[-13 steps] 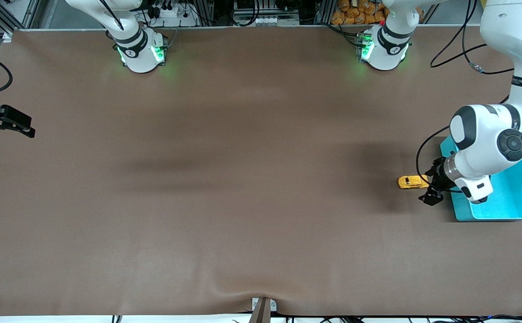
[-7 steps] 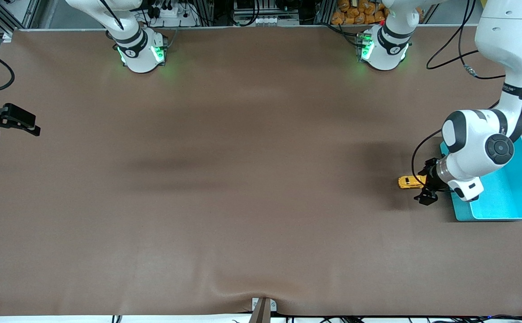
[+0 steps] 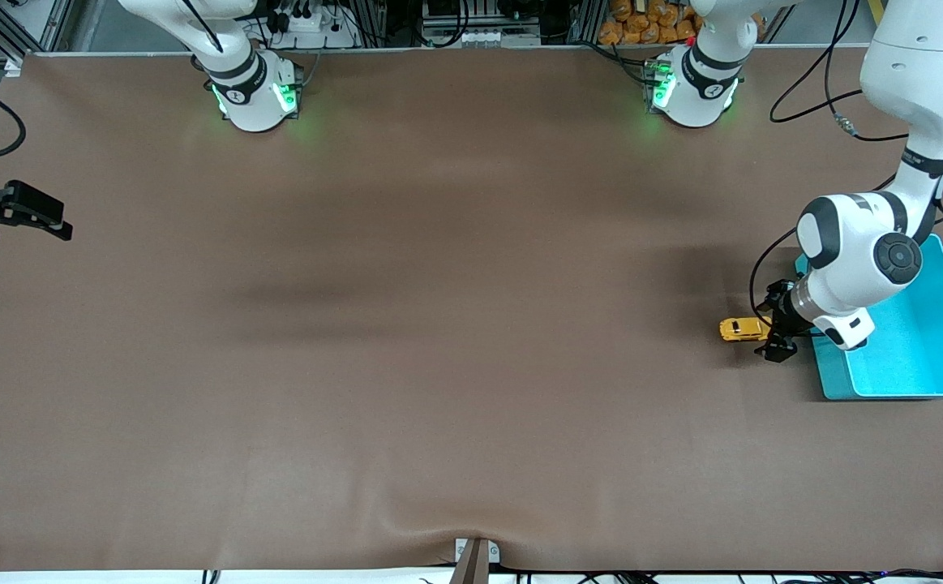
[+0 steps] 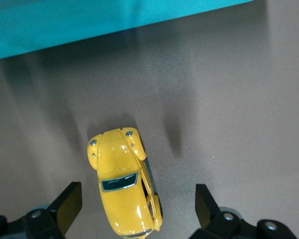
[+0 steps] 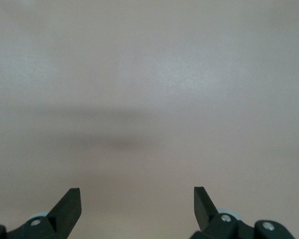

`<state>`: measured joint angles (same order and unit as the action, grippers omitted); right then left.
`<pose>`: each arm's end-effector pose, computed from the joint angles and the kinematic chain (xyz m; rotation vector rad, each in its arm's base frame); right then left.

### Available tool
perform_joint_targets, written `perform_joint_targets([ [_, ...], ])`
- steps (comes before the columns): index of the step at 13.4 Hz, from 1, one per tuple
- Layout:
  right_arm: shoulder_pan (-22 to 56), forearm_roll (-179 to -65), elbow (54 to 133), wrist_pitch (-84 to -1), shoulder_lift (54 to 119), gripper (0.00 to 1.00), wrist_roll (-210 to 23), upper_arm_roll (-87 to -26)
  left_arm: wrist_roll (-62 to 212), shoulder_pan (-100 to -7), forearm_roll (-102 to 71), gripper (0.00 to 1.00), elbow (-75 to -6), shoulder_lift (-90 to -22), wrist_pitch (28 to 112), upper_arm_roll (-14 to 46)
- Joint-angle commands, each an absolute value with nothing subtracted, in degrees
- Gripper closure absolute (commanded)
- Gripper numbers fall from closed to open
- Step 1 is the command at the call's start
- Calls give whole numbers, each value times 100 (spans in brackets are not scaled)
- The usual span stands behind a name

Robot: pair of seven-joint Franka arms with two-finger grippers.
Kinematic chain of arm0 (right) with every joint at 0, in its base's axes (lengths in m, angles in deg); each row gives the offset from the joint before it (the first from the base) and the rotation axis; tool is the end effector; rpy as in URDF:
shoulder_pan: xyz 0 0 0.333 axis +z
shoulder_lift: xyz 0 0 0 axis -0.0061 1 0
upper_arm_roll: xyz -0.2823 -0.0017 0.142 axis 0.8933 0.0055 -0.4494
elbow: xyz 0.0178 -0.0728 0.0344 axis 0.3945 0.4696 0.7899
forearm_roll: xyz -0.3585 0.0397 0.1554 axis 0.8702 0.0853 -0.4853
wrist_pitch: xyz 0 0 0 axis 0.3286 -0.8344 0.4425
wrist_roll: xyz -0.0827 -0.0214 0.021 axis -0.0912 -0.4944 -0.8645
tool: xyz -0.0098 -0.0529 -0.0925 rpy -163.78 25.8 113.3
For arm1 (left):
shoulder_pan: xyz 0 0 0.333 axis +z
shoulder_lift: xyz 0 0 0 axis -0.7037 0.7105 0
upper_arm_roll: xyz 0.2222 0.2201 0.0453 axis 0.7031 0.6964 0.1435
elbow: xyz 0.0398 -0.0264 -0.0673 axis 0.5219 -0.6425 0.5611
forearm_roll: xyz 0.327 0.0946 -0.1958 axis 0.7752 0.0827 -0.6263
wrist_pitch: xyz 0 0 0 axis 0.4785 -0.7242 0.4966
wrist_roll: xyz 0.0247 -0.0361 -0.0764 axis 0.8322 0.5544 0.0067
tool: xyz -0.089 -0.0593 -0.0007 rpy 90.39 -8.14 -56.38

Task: Wind and store yellow beetle car
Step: 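Close the left gripper on the yellow car and lift it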

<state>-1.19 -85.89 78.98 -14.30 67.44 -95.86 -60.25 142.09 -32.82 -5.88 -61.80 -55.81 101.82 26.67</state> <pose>0.5714 -0.0248 0.6269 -3.1232 -0.1322 0.0346 0.5813 0.0410 0.2024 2.3912 1.9400 -0.0079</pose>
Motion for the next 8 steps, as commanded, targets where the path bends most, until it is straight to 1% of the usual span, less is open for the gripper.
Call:
perform_joint_targets([
  [1, -167, -8683, 8191, -1541, 6496, 0, -9667, -6031, 14316, -3277, -682, 0, -6266, -5521, 10349, 2628],
  [6, -123, -8675, 8182, -1602, 6523, 0, -9631, -6048, 14316, -3312, -682, 0, -6328, -5389, 10507, 2628],
  [7, -114, -8657, 8165, -1602, 6523, 0, -9631, -6057, 14368, -3312, -682, 1, -6328, -5371, 10551, 2628],
  [8, -114, -8648, 8156, -1602, 6523, 0, -9631, -6057, 14395, -3312, -682, 62, -6328, -5371, 10560, 2628],
])
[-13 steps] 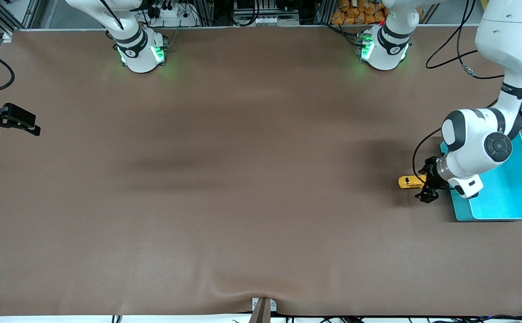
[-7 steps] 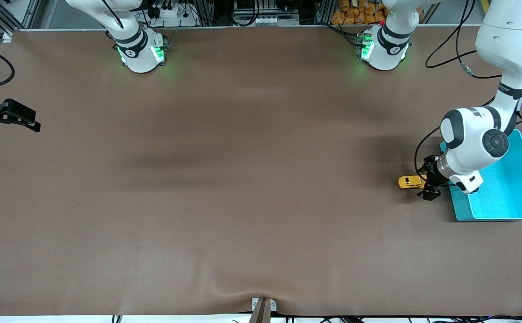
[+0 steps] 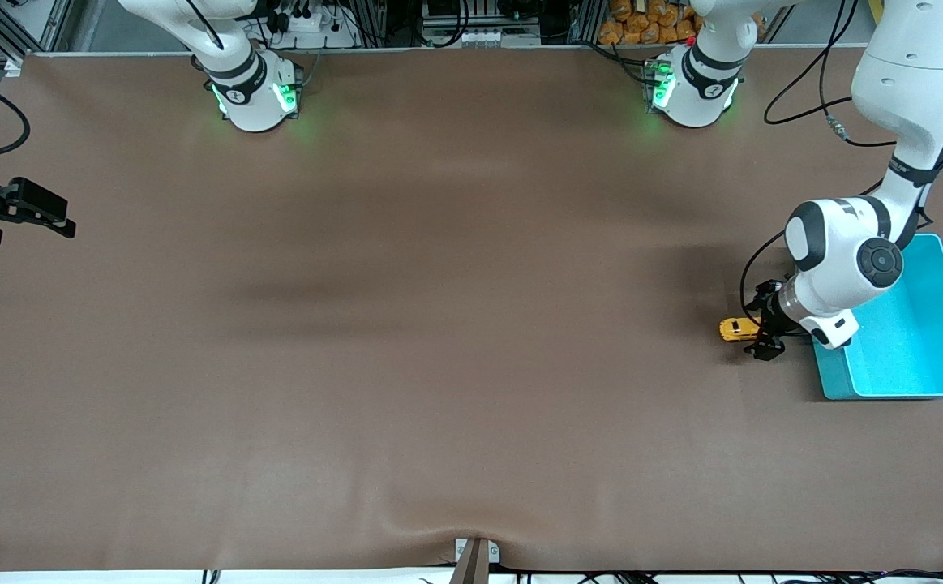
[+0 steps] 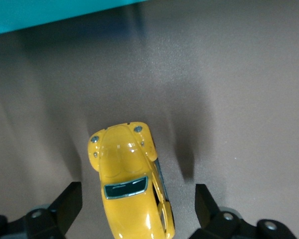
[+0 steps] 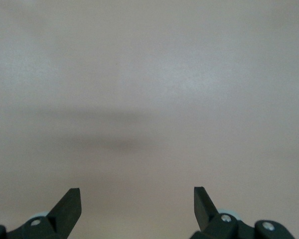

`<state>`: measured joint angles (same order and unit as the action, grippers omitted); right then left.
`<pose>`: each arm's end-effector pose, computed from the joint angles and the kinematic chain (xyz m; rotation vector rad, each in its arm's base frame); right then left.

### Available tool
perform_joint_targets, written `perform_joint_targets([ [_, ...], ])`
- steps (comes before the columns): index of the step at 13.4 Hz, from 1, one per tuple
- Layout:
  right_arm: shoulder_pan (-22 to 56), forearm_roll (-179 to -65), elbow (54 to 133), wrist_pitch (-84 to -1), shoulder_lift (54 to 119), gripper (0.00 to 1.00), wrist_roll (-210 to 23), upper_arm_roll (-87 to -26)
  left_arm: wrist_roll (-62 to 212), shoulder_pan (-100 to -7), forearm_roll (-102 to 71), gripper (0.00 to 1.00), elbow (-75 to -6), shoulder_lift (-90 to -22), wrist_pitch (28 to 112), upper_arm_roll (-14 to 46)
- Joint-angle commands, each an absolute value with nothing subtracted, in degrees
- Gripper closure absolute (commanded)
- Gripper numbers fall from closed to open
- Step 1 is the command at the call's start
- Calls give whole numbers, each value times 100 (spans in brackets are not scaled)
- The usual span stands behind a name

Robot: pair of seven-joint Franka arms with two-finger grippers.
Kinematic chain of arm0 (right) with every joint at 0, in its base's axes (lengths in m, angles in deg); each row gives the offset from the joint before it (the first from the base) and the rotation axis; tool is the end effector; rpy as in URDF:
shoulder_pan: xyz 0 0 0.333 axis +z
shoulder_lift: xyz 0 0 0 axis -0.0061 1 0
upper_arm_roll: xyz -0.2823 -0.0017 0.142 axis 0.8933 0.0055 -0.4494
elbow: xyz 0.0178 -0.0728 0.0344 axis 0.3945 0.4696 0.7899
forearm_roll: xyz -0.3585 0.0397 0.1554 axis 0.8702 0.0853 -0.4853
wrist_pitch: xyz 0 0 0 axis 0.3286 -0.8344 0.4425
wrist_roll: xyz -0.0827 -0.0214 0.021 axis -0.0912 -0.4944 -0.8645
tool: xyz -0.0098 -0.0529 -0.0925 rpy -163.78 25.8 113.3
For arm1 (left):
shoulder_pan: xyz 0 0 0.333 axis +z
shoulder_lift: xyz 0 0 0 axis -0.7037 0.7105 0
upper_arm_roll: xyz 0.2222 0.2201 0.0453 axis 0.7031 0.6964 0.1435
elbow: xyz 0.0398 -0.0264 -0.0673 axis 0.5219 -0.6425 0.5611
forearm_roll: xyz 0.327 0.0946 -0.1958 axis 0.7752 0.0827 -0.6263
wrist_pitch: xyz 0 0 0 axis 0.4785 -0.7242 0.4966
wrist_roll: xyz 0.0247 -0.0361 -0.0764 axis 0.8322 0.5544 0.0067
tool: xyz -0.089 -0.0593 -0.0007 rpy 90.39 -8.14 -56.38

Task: Wind and store yellow beetle car
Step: 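Close the left gripper on the yellow car and lift it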

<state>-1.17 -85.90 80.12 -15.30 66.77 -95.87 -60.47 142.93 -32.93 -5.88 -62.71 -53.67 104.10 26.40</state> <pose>0.5696 -0.0226 0.6258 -3.1231 -0.1387 0.0202 0.5744 0.0357 0.1790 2.3823 1.9532 -0.0315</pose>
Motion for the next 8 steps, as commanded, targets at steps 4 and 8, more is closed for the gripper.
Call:
perform_joint_targets([
  [4, -123, -8639, 8156, -1602, 6523, 0, -9631, -6066, 14544, -3303, -682, 100, -6328, -5468, 10534, 2619],
  [8, -123, -8639, 8156, -1602, 6523, 0, -9631, -6066, 14518, -3461, -612, 100, -6302, -5845, 10219, 2549],
])
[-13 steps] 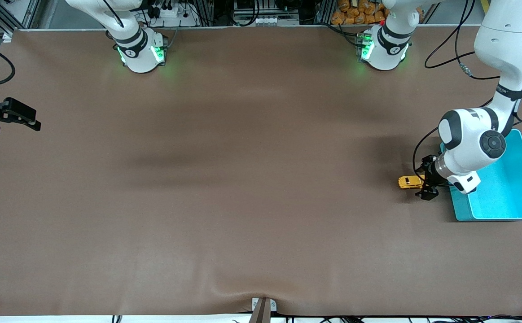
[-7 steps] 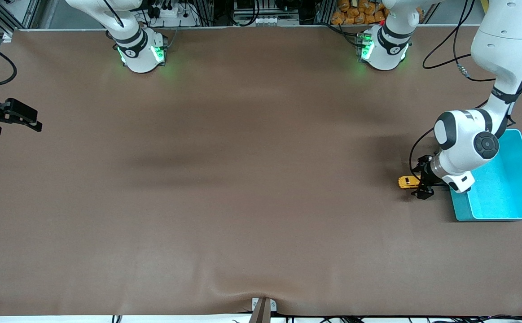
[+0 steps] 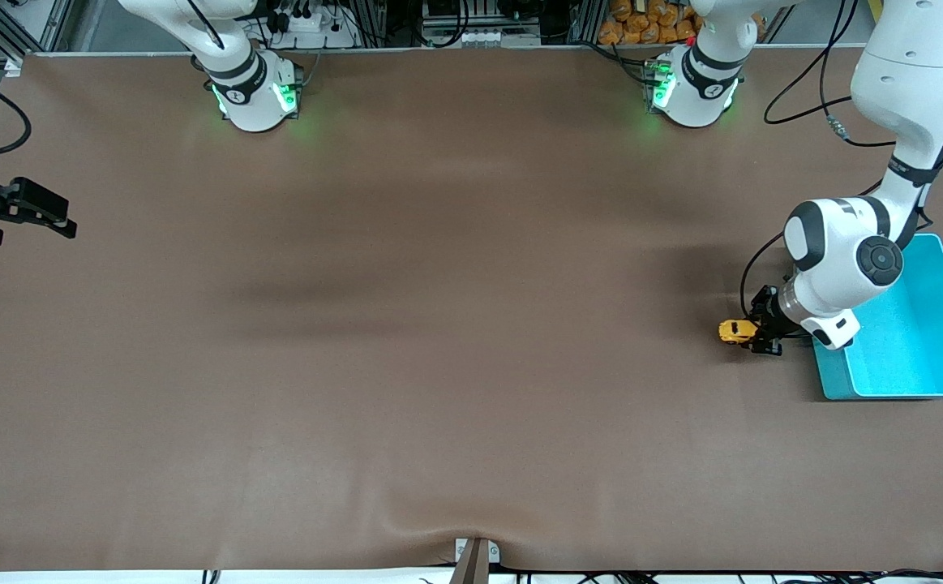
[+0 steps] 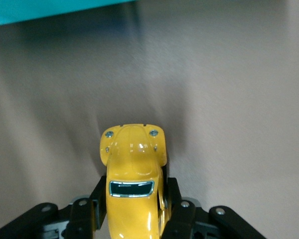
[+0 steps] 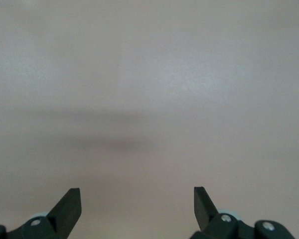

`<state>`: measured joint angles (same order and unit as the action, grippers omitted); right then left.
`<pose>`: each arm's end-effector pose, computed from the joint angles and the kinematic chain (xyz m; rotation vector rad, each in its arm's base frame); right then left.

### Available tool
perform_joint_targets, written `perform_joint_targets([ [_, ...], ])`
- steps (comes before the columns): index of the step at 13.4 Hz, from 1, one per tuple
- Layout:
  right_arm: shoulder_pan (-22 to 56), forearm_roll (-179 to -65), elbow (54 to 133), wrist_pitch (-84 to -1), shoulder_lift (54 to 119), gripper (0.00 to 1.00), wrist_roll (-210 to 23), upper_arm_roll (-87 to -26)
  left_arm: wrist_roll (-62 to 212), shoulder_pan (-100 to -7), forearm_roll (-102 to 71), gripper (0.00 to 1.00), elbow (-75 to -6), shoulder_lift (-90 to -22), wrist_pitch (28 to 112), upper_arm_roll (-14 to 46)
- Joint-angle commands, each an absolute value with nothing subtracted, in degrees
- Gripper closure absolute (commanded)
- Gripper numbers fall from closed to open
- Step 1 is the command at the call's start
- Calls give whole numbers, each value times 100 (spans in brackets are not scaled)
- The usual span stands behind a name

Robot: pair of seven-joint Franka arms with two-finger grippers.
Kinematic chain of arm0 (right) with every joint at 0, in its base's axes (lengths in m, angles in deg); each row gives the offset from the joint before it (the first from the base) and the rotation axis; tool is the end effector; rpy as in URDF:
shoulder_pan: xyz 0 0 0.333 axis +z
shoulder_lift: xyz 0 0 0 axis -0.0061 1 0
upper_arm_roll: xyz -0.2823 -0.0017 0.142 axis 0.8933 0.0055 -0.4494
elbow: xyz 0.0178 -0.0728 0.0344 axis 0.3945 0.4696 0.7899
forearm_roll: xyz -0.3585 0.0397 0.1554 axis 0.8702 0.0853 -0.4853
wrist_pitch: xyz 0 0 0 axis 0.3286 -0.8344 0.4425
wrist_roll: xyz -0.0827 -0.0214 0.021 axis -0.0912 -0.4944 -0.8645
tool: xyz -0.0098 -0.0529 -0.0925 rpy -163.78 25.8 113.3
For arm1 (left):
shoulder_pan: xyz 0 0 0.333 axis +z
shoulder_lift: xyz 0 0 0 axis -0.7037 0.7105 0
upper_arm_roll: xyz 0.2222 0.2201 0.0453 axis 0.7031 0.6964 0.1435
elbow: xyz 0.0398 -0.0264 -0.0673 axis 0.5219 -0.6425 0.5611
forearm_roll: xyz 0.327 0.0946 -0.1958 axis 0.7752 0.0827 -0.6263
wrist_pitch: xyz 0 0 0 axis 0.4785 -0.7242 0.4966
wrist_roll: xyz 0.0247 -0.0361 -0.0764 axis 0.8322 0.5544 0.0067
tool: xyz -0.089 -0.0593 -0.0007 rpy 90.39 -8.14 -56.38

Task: Wind and store yellow beetle car
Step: 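Close the left gripper on the yellow car and lift it, then move the car over the turquoise bin and lower it inside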

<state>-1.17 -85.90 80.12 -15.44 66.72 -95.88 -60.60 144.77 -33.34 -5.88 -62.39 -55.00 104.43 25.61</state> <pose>0.5696 -0.0213 0.6265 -3.1231 -0.1425 0.0150 0.5813 0.0246 0.1954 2.3526 1.9534 0.0068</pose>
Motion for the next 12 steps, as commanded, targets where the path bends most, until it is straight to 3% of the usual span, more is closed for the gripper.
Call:
perform_joint_targets([
  [1, -132, -8639, 8147, -1602, 6523, 0, -9631, -6066, 14475, -3514, -603, 100, -6276, -5985, 10052, 2549],
  [6, -149, -8631, 8147, -1593, 6540, 0, -9667, -6057, 13678, -3488, -304, 100, -6144, -6618, 9261, 2487],
  [12, -123, -8631, 8147, -1593, 6558, 0, -9675, -6057, 12008, -3120, -304, 100, -5415, -6734, 8162, 2549],
])
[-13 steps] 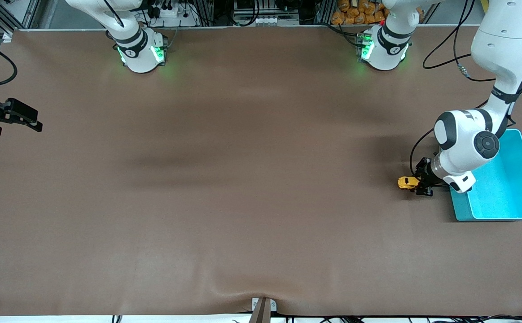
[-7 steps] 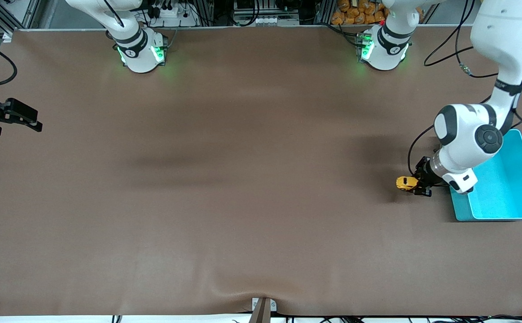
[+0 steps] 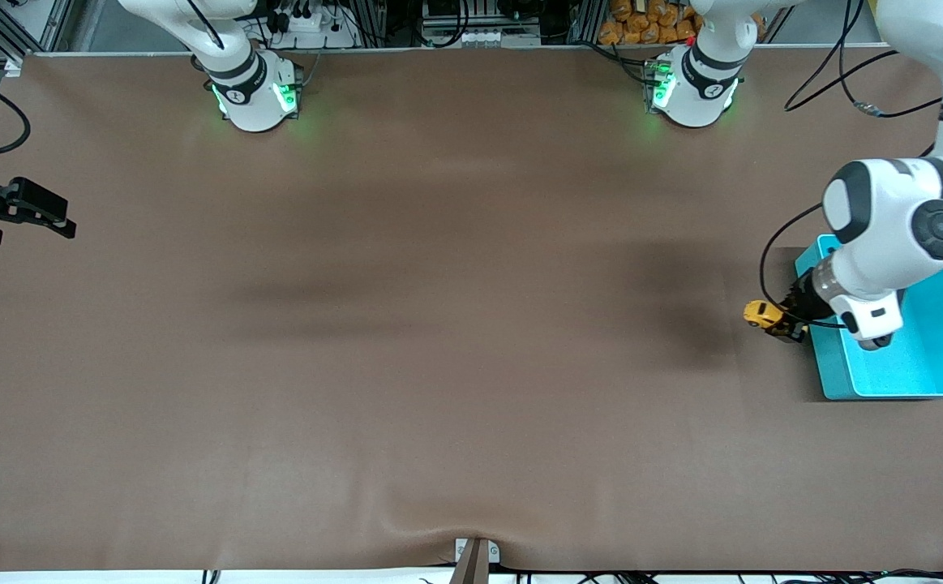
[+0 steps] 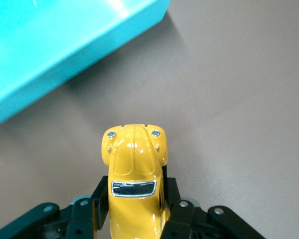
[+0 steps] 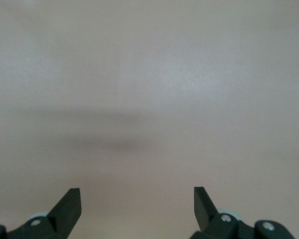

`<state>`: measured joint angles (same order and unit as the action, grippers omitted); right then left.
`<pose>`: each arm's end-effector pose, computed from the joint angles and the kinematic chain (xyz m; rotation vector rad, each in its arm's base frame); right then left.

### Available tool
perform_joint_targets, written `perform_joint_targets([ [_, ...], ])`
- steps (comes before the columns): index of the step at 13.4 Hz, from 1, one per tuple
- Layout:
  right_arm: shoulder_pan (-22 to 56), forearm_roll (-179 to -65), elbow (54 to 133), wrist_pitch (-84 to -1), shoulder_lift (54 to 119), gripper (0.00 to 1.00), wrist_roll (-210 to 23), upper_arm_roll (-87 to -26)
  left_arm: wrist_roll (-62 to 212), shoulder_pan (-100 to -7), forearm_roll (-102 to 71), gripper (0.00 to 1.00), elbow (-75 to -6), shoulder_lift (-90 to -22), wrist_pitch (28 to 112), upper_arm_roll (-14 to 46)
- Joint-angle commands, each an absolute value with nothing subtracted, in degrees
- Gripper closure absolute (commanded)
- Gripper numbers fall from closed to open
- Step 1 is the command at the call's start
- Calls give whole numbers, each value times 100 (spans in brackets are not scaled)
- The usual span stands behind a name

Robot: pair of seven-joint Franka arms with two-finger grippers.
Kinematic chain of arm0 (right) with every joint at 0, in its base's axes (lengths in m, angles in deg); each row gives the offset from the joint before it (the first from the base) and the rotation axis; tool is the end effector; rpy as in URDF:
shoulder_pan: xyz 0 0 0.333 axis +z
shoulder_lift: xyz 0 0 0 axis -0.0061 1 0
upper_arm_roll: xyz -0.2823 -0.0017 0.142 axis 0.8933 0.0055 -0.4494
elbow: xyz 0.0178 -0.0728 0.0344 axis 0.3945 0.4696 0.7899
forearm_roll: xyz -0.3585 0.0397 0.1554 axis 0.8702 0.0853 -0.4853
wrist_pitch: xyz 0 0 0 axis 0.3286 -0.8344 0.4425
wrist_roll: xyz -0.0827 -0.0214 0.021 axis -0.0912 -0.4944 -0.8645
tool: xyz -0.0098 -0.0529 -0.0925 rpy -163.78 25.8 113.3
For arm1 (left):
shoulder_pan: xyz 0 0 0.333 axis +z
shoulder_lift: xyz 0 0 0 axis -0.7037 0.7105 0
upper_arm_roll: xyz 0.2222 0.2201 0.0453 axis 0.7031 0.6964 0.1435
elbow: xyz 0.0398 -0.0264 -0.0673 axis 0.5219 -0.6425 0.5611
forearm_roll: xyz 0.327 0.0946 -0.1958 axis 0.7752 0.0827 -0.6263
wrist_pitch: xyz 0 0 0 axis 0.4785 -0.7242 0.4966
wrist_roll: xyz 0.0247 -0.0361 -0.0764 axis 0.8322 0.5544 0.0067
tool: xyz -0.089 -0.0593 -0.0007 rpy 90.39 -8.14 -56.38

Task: Wind and store yellow beetle car
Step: 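Move the car over the turquoise bin and lower it inside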

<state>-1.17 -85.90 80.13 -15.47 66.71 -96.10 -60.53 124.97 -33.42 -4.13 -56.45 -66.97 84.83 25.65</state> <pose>0.5696 -0.0220 0.6266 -3.1230 -0.1466 0.0141 0.5957 0.0289 0.3281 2.7347 1.5099 0.0249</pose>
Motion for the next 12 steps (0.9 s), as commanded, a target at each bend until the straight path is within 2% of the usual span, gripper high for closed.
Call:
perform_joint_targets([
  [1, -123, -8631, 8138, -1593, 6558, 0, -9675, -6057, 11683, -2997, -304, 100, -5379, -6725, 8143, 2549],
  [6, -140, -8622, 8059, -1593, 6566, 0, -9675, -6057, 9671, -2207, 117, 100, -5177, -6620, 8152, 2540],
  [12, -184, -8613, 8059, -1602, 6567, 0, -9684, -6039, 7157, -1529, 153, 100, -4764, -6128, 8204, 2540],
])
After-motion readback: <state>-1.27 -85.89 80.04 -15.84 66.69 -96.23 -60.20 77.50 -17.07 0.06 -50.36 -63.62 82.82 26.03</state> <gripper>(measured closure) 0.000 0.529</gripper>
